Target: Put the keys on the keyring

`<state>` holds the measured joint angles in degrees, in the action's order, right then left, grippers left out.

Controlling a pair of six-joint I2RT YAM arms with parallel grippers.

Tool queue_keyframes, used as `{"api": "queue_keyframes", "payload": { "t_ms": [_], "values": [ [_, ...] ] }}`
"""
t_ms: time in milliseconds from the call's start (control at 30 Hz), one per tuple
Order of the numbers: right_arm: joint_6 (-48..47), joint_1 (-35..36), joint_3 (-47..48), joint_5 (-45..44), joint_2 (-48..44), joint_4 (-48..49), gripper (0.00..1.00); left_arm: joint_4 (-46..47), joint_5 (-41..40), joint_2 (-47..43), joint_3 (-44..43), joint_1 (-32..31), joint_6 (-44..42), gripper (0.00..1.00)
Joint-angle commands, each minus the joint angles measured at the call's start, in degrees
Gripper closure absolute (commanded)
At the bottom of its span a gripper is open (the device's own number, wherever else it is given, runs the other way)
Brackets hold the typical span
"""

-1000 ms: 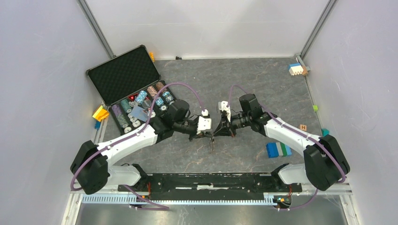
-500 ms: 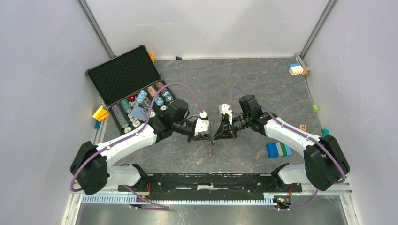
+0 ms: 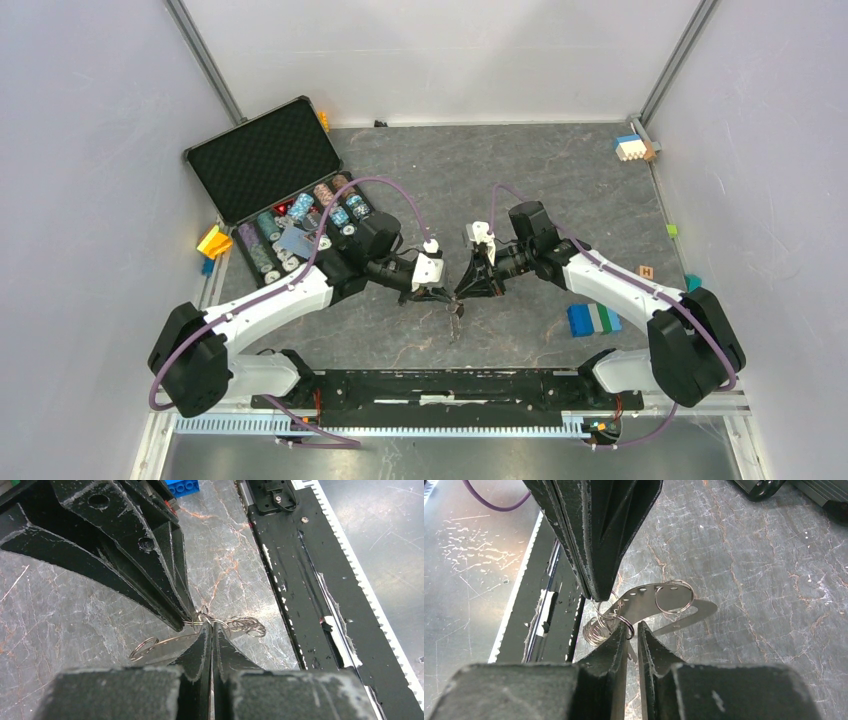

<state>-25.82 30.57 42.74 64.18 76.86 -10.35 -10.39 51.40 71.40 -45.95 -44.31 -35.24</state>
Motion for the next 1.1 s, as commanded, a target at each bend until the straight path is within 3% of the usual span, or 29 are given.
{"api": "queue_keyframes", "payload": {
  "t_ms": [0, 433, 800, 1067],
  "values": [
    [-2.89, -0.66, 1.55, -1.83, -1.41, -0.94, 0.82, 0.35, 4.77, -1.87, -0.19, 0.11, -1.39, 0.98],
    [-12.05, -0.63, 3.51, -2.9, -6.45, -10.31, 0.73, 5.0, 7.17, -1.09, -0.03, 2.4, 4.39, 0.98],
    [-7.0, 0.82, 2.72, -2.82, -11.35, -5.45, 0.71, 8.59, 7.6, -0.42, 0.24, 3.09, 8.5, 0.98],
    [-6.19, 3.28, 2.43, -3.07, -9.9, -4.1, 0.71, 13.71, 7.05, -0.29, 1.01, 4.16, 13.55, 0.98]
  ]
}}
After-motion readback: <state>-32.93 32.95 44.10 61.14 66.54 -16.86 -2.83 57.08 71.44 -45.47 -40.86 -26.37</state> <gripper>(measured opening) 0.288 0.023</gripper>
